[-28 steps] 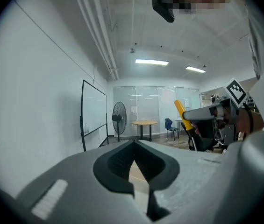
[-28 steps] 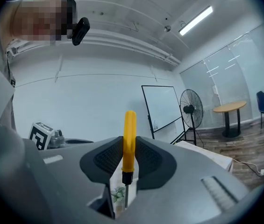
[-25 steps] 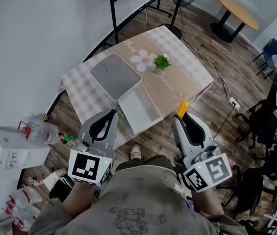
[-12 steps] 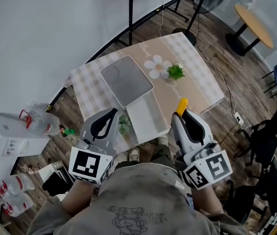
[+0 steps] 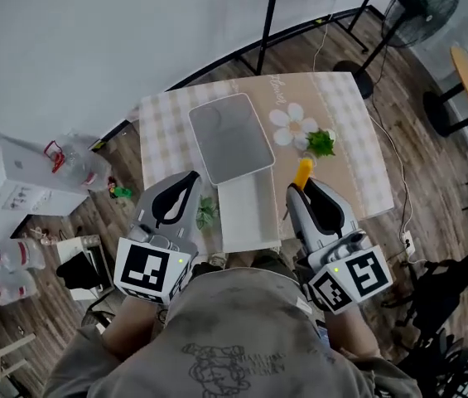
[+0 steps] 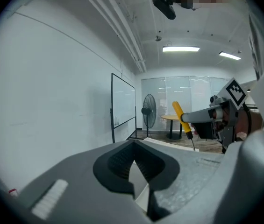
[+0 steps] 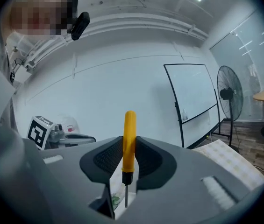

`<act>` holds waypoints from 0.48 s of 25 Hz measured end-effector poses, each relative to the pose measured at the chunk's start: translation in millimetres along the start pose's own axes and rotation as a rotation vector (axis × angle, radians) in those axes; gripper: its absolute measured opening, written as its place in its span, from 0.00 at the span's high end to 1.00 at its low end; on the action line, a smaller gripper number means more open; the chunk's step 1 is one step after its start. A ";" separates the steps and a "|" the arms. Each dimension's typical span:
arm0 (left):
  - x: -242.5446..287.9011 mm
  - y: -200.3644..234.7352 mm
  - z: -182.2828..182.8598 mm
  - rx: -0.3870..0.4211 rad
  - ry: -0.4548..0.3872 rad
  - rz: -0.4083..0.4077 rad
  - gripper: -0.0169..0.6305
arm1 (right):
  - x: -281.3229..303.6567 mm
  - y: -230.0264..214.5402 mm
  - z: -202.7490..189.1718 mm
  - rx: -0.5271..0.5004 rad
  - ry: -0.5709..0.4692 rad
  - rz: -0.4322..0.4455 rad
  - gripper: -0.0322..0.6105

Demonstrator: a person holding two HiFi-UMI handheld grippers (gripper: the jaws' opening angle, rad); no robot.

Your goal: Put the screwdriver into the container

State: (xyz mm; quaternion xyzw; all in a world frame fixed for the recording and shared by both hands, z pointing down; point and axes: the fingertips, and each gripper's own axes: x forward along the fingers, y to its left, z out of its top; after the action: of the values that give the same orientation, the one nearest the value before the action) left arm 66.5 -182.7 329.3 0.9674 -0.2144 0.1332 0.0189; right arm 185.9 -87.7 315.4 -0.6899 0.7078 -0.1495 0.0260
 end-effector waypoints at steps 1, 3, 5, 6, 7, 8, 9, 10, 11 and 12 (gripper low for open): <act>2.2 -1.4 1.4 -0.006 0.002 0.026 0.97 | 4.2 -5.7 0.5 -0.006 0.013 0.031 0.78; 5.4 -4.4 -0.4 -0.018 0.008 0.076 0.97 | 10.8 -16.2 1.8 -0.018 0.036 0.084 0.78; 7.7 -6.2 -2.6 -0.032 0.019 0.125 0.97 | 17.0 -24.9 3.9 -0.017 0.052 0.131 0.78; 8.3 -6.9 -1.4 -0.038 0.024 0.149 0.97 | 20.1 -28.0 4.9 -0.014 0.058 0.155 0.78; 8.3 -7.8 0.0 -0.043 0.027 0.174 0.97 | 22.9 -30.3 5.6 -0.012 0.064 0.179 0.78; 7.7 -9.0 0.9 -0.048 0.028 0.197 0.97 | 25.2 -31.8 5.9 -0.014 0.070 0.202 0.78; 6.6 -10.3 1.6 -0.053 0.027 0.220 0.97 | 27.1 -32.8 6.0 -0.018 0.076 0.225 0.78; 5.3 -11.4 2.4 -0.058 0.027 0.241 0.97 | 28.6 -33.2 6.2 -0.024 0.082 0.247 0.78; 3.8 -12.3 2.7 -0.061 0.029 0.261 0.97 | 29.9 -33.2 6.3 -0.029 0.087 0.268 0.78; 2.0 -13.1 2.2 -0.063 0.031 0.281 0.97 | 31.0 -32.7 6.2 -0.033 0.092 0.288 0.78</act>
State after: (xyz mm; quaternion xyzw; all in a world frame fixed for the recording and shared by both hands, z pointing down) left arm 74.2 -171.8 328.0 0.9246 -0.3514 0.1429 0.0340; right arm 217.7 -119.4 322.8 -0.5738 0.8024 -0.1639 0.0036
